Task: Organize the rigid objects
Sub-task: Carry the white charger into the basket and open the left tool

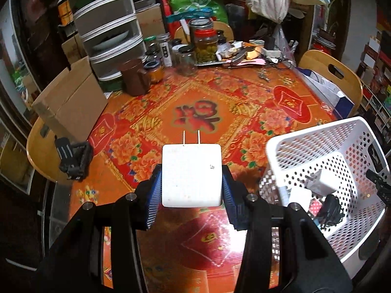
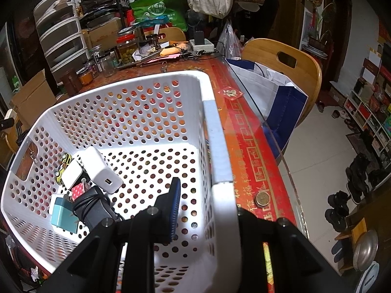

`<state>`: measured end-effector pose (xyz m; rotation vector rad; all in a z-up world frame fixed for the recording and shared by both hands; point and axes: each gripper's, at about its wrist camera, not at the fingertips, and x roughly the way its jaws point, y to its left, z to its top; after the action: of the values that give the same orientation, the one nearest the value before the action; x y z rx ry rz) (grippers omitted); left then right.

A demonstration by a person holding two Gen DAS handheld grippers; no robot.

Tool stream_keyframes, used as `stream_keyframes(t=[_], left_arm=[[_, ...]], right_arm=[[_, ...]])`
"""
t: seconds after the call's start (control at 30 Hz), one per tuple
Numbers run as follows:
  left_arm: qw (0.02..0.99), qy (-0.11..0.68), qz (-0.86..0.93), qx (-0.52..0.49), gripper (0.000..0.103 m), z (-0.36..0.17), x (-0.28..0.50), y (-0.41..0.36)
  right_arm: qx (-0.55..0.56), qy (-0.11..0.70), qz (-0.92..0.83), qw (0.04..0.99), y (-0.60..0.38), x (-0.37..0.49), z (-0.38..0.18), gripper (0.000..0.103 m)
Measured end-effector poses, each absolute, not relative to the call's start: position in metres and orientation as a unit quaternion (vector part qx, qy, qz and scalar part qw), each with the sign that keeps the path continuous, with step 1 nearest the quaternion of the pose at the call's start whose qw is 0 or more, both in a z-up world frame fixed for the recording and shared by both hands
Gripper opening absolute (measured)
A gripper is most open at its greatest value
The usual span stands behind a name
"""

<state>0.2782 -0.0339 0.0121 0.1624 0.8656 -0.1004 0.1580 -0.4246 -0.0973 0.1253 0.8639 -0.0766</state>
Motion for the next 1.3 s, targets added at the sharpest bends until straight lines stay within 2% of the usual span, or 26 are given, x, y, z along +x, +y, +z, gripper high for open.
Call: stream_keyframes(t=[0.37, 0.83, 1.2, 1.23, 1.27, 1.3], left_arm=[[0.885, 0.432, -0.112, 0.135, 0.042, 0.009, 0.268, -0.128], [0.794, 0.529, -0.181, 0.238, 0.043, -0.067, 0.269, -0.240], [0.765, 0.559, -0.197, 0.254, 0.043, -0.095, 0.268, -0.265], [0.762, 0.561, -0.200, 0.253, 0.045, -0.096, 0.269, -0.265], [0.763, 0.559, -0.203, 0.253, 0.053, -0.094, 0.268, -0.265], [0.765, 0.555, -0.205, 0.255, 0.070, -0.093, 0.268, -0.265]], right_arm=[[0.060, 0.416, -0.034, 0.907, -0.426, 0.157, -0.097, 0.024], [0.060, 0.416, -0.035, 0.907, -0.425, 0.157, -0.097, 0.024], [0.060, 0.417, -0.035, 0.906, -0.426, 0.157, -0.097, 0.024], [0.060, 0.416, -0.035, 0.906, -0.425, 0.157, -0.097, 0.024], [0.060, 0.416, -0.035, 0.907, -0.425, 0.157, -0.097, 0.024], [0.060, 0.417, -0.035, 0.906, -0.426, 0.157, -0.097, 0.024]])
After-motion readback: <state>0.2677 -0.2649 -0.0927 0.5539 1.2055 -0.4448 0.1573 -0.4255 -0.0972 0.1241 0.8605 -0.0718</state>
